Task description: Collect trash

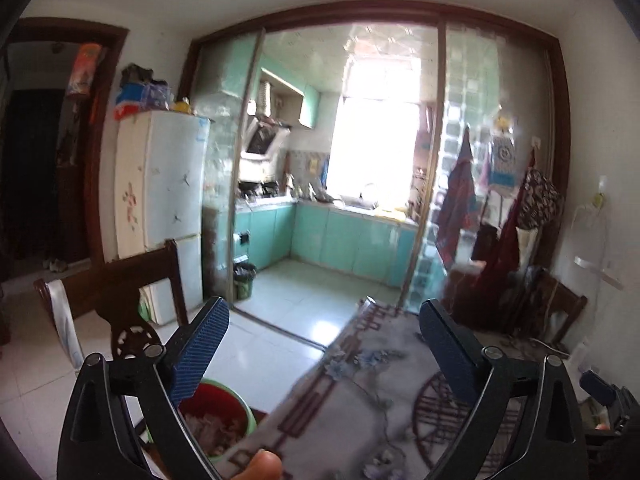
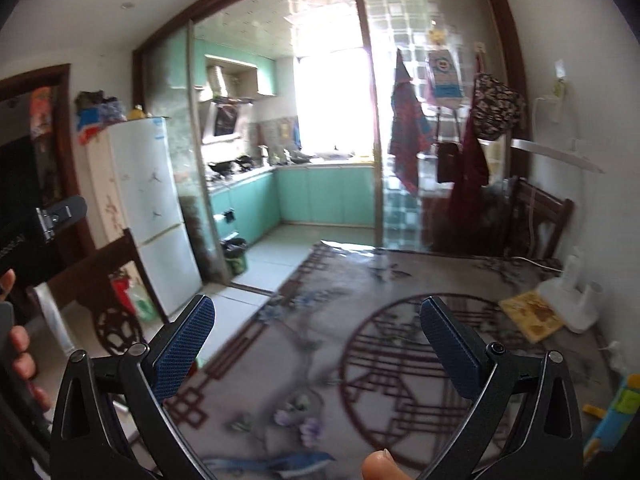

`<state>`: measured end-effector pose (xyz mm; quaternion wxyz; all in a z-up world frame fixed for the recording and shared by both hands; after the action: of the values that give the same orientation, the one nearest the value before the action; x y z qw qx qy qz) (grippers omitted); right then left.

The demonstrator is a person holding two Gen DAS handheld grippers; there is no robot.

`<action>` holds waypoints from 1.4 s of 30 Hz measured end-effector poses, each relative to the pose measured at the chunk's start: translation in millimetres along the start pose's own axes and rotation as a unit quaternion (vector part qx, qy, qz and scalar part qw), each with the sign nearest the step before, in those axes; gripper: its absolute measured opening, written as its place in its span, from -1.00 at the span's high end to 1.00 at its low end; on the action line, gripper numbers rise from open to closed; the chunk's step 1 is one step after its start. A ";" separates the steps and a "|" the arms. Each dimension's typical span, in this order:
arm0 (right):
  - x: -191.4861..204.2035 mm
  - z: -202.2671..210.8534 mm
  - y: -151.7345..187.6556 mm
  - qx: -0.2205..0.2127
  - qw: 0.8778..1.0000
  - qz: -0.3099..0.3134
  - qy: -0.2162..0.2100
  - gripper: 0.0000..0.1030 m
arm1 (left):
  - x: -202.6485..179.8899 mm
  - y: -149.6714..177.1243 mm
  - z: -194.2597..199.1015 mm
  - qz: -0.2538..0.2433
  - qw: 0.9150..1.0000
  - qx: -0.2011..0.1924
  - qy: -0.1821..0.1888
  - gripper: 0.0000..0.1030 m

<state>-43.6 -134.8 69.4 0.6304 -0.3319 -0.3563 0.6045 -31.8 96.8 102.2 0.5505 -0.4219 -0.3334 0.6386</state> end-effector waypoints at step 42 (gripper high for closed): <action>-10.1 2.9 0.4 0.013 1.000 0.016 -0.003 -0.99 | -30.9 19.7 -10.2 -0.025 0.998 0.051 -0.028 -0.88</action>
<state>-46.4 -145.0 70.2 0.6239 -0.3274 -0.3453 0.6199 -29.7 62.6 85.7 0.5776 -0.3672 -0.3263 0.6520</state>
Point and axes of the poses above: each gripper's, at about its wrist camera, not at the fingertips, and z roughly against the way its jaws point, x to its left, y to its underside, the point moved 4 cm from there along -z, roughly the way its jaws point, and after that the axes turned 9 degrees about x, right-handed, at the moved point
